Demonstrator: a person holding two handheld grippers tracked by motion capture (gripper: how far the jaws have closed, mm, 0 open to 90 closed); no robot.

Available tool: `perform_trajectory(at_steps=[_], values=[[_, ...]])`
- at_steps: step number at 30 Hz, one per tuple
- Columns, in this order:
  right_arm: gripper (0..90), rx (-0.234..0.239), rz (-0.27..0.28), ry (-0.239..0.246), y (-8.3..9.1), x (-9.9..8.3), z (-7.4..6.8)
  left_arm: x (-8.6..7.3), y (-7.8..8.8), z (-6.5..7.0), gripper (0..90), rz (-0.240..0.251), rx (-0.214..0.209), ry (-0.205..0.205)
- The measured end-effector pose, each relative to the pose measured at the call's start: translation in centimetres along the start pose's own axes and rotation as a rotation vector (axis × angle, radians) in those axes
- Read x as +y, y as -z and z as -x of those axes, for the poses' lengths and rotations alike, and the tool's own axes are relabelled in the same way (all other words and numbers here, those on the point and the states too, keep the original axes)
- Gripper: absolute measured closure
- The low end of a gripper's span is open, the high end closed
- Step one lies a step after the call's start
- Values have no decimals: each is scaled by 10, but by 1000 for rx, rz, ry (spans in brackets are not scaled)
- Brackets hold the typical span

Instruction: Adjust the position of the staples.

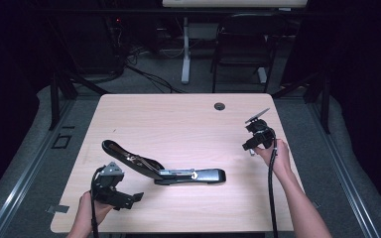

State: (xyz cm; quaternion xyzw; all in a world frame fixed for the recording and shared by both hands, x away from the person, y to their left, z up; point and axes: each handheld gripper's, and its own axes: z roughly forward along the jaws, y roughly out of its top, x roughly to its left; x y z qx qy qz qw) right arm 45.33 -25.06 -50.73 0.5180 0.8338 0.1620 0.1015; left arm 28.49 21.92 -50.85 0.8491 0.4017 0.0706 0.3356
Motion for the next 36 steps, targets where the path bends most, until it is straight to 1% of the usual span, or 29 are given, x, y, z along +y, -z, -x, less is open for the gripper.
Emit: perform_trajectory(at_steps=[1,2,3,4,5,6,7,8,13,14,17,18,19,21,24,25,26,27,28,31,32,34,36], values=[[632,-24,-4,-11,-3,1,0,0,0,0,2,-1,1,-1],[651,-37,-21,-17,-3,2,1,1,0,1,2,2,0,-7],[679,-56,-15,-36,-4,2,2,2,0,1,2,3,-1,-11],[688,-57,-18,-46,-6,3,3,3,-1,2,2,7,2,-15],[700,-53,-33,-40,-6,4,5,4,-1,2,2,9,5,-18],[708,-49,-34,-45,-8,4,5,4,-1,2,2,12,5,-19],[711,-59,-33,-53,-9,4,5,4,-1,2,2,10,4,-19],[717,-60,-41,-50,-10,4,5,4,-2,2,2,9,6,-18],[718,-74,-45,-52,-10,3,10,4,-2,0,2,2,8,-11],[714,-81,-33,-64,-11,2,9,4,-2,0,2,2,6,-11],[700,-83,-35,-70,-13,2,11,4,-2,0,2,-3,-1,-12],[696,-78,-20,-83,-15,2,11,4,-2,0,2,-3,-2,-12],[696,-80,-21,-82,-15,2,11,4,-2,0,2,-5,-2,-14],[693,-75,-48,-68,-15,2,13,4,-3,0,2,-5,-4,-15],[689,-83,-44,-70,-19,2,13,4,-3,0,2,-9,-4,-19],[688,-80,-30,-82,-21,1,13,4,-3,0,2,-9,-4,-19],[688,-78,-43,-74,-21,1,14,4,-3,0,2,-11,-5,-20],[688,-78,-32,-92,-22,1,14,4,-3,0,2,-13,-7,-20],[689,-73,-51,-86,-22,1,15,4,-3,0,2,-12,-9,-19],[689,-74,-62,-79,-24,1,16,4,-4,0,2,-14,-12,-18],[689,-72,-52,-80,-25,1,16,4,-4,0,2,-14,-12,-18],[688,-80,-55,-88,-26,0,15,4,-5,0,2,-13,-15,-16],[688,-76,-55,-78,-28,0,14,4,-6,0,2,-18,-15,-18]])
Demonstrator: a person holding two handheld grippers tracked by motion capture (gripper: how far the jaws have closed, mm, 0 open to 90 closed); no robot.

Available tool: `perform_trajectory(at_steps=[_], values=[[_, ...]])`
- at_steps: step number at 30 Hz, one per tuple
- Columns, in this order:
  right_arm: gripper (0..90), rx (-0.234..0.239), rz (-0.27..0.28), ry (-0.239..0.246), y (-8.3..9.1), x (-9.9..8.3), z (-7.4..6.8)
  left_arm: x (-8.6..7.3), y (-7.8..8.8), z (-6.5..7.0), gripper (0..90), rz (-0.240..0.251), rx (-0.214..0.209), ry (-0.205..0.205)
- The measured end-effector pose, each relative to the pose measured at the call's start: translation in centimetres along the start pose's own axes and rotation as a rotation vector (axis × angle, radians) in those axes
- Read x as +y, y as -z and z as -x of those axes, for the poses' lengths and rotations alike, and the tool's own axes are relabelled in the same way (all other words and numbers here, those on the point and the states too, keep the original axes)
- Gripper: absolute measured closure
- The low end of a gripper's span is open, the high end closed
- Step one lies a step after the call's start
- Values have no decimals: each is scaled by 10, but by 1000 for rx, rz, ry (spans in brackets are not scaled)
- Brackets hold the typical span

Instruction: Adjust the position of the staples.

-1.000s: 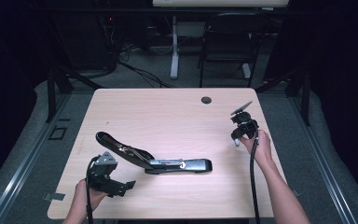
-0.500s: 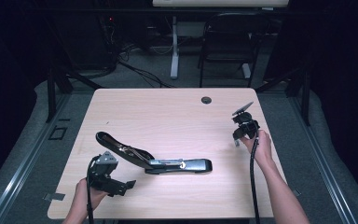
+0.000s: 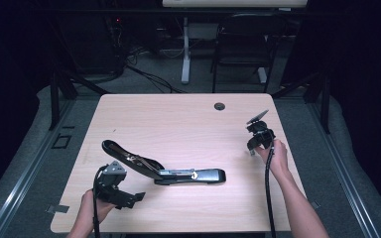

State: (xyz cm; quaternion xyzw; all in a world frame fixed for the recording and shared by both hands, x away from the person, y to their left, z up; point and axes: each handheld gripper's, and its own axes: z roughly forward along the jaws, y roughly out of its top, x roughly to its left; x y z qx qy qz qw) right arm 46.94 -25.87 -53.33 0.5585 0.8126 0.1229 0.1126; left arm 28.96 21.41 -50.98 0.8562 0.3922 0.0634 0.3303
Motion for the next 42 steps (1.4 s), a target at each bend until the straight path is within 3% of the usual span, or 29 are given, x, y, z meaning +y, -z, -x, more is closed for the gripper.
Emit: perform_trajectory(at_steps=[15,19,23,42], values=[[694,-9,-19,5,-4,2,-2,-3,1,-1,2,-4,-21,12],[695,-4,0,-11,-7,2,-4,-3,0,-1,2,-9,-32,18],[699,-11,-24,9,-6,3,-3,-3,0,-1,2,-14,-36,9],[779,-1,-35,-3,-11,2,0,-4,-2,0,2,-29,-20,6]])
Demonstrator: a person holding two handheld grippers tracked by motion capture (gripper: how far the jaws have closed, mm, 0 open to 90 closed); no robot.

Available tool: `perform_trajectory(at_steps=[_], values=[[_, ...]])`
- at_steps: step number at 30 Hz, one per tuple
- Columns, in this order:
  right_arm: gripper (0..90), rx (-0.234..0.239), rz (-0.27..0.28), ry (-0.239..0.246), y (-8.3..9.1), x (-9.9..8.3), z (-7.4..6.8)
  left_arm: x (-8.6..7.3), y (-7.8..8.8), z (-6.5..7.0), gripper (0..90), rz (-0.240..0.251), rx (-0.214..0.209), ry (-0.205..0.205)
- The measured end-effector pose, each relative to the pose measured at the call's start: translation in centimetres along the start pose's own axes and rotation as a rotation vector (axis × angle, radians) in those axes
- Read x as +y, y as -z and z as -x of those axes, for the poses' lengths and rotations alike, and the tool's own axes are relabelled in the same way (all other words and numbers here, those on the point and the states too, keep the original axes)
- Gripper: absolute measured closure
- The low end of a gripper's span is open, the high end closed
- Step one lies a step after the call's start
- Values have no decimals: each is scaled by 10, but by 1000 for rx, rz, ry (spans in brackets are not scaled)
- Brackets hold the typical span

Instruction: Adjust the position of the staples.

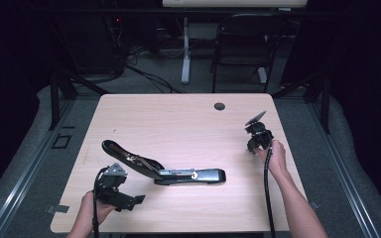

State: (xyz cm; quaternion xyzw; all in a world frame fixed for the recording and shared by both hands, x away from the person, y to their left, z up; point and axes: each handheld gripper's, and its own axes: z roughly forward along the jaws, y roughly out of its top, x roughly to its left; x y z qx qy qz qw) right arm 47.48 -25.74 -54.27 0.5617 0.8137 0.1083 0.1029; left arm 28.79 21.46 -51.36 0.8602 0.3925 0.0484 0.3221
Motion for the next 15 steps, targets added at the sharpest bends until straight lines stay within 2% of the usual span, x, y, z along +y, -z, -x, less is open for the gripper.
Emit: perform_trajectory(at_steps=[6,7,8,12,15], values=[[780,5,10,7,3,0,1,0,0,0,2,-3,1,-4],[780,11,36,-2,3,-1,1,0,0,0,2,-2,1,-4],[781,9,22,7,6,0,1,0,0,0,2,-2,2,-4],[781,28,49,-1,9,0,0,0,0,-1,2,-5,10,10],[782,27,32,27,12,1,-1,0,0,-2,2,-10,19,13]])
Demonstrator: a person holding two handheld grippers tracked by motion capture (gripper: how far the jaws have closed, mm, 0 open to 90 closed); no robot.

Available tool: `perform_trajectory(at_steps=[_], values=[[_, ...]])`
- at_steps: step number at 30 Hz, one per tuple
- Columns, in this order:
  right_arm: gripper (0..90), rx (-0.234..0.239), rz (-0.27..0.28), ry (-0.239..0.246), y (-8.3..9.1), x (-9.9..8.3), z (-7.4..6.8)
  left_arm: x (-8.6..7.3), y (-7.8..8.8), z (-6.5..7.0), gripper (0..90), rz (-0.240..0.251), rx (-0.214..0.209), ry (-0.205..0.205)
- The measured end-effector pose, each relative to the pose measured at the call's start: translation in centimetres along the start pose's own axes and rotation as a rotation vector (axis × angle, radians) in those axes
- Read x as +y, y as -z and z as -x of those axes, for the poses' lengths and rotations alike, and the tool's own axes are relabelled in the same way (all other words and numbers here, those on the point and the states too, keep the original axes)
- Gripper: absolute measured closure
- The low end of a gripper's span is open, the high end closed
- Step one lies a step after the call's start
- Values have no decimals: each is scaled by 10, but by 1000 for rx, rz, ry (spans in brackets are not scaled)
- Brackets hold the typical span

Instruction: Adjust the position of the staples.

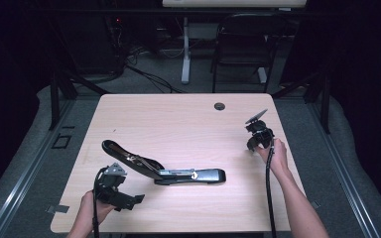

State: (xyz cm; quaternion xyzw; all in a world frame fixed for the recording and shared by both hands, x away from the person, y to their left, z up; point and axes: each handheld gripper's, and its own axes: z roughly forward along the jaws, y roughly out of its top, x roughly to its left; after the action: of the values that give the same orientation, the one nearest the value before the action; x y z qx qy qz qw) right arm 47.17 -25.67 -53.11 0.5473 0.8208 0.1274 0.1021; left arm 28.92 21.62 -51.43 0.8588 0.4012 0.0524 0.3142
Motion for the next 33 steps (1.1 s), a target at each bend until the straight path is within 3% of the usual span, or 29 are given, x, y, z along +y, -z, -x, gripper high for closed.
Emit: perform_trajectory(at_steps=[3,12,13,14,22,23,33], values=[[782,7,30,-3,2,0,-4,0,0,1,2,7,9,4],[782,21,39,44,13,2,-9,0,0,1,2,9,15,7],[782,30,56,30,13,2,-11,0,0,0,2,7,17,6],[782,28,46,52,15,3,-11,0,0,0,2,7,17,6],[782,46,57,92,22,6,-21,0,0,0,2,3,19,7],[783,48,71,81,22,5,-22,0,0,0,2,7,22,7],[784,86,72,126,29,9,-34,0,0,0,2,12,27,7]])
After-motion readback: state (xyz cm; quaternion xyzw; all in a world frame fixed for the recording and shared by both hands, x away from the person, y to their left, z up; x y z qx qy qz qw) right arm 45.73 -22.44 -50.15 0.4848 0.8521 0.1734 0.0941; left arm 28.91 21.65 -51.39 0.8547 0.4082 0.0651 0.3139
